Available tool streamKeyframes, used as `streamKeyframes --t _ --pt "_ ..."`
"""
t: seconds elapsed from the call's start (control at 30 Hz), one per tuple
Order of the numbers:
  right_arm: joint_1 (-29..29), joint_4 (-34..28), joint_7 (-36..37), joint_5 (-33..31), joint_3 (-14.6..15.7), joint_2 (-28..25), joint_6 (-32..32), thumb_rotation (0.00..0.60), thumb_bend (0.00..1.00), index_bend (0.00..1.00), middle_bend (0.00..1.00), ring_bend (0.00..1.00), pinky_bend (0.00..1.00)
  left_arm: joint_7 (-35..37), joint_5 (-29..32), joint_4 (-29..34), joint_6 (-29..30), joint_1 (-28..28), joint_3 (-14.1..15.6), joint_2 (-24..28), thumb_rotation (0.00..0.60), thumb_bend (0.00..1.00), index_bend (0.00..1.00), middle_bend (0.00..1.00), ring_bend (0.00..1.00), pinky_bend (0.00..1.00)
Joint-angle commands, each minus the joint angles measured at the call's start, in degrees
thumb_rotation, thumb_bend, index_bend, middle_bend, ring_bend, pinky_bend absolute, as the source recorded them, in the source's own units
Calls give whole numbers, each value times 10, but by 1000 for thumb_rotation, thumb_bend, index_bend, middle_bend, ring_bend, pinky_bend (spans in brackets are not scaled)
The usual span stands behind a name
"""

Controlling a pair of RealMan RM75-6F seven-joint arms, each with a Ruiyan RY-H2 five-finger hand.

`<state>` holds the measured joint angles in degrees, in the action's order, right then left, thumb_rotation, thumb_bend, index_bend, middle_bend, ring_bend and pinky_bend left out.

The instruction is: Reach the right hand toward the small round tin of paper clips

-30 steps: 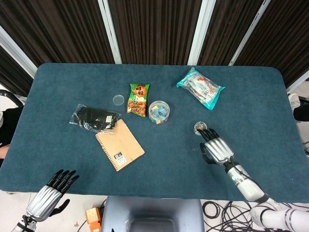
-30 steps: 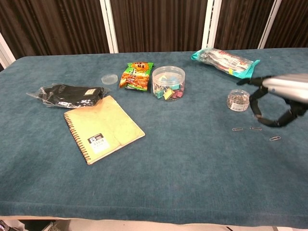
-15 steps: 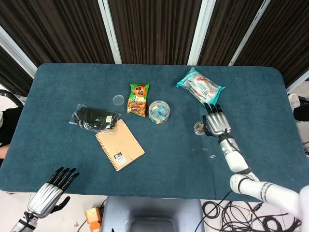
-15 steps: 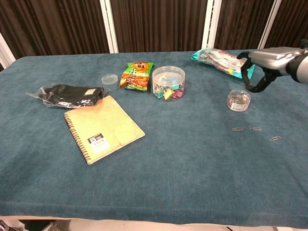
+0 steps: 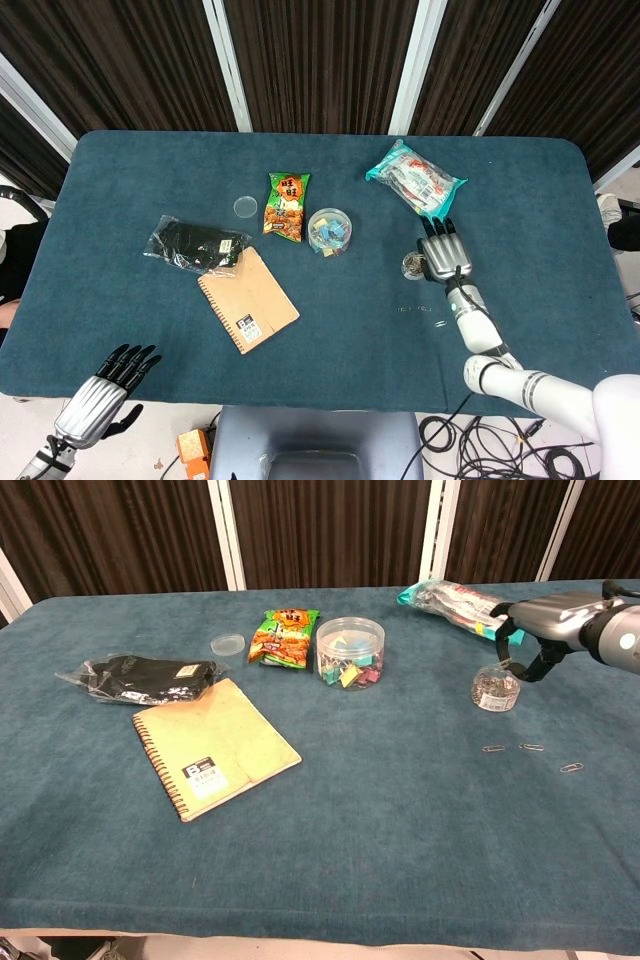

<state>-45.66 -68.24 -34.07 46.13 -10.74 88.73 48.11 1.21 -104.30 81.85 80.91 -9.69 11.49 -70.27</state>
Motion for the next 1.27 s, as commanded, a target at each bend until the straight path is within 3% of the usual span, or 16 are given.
streamKeyframes --t 0.03,0.3,0.47,0.6,0.7,0.8,0.9,1.07,1.27 --pt "-1 -6 -14 -16 4 -3 3 600 470 438 0 0 0 2 0 -1 -2 -1 1 -1 600 391 0 0 0 0" --pt "3 -30 0 -14 4 -19 11 600 470 431 0 0 0 5 -2 0 6 2 1 2 600 391 0 0 0 0" --pt "41 -111 45 58 16 -73 68 600 469 378 0 0 0 12 -4 1 23 6 -1 6 600 391 0 0 0 0" --pt "123 -230 100 157 69 -160 158 600 394 95 0 0 0 33 -4 -5 44 8 -9 9 600 391 0 0 0 0" --pt "199 -288 144 229 125 -213 233 600 370 3 0 0 0 44 -5 -8 58 9 -15 10 600 391 0 0 0 0" --pt "274 -284 179 292 181 -231 308 600 368 0 0 0 0 28 8 0 64 17 -21 15 600 390 0 0 0 0" --pt "327 -246 210 325 205 -220 359 600 366 0 0 0 0 16 26 21 66 26 -25 21 600 390 0 0 0 0" --pt "363 -218 250 358 203 -217 403 600 363 0 0 0 0 21 38 7 90 42 -36 6 600 391 0 0 0 0" --pt "373 -214 259 380 194 -221 401 600 363 0 0 0 0 16 52 10 88 48 -42 10 600 390 0 0 0 0"
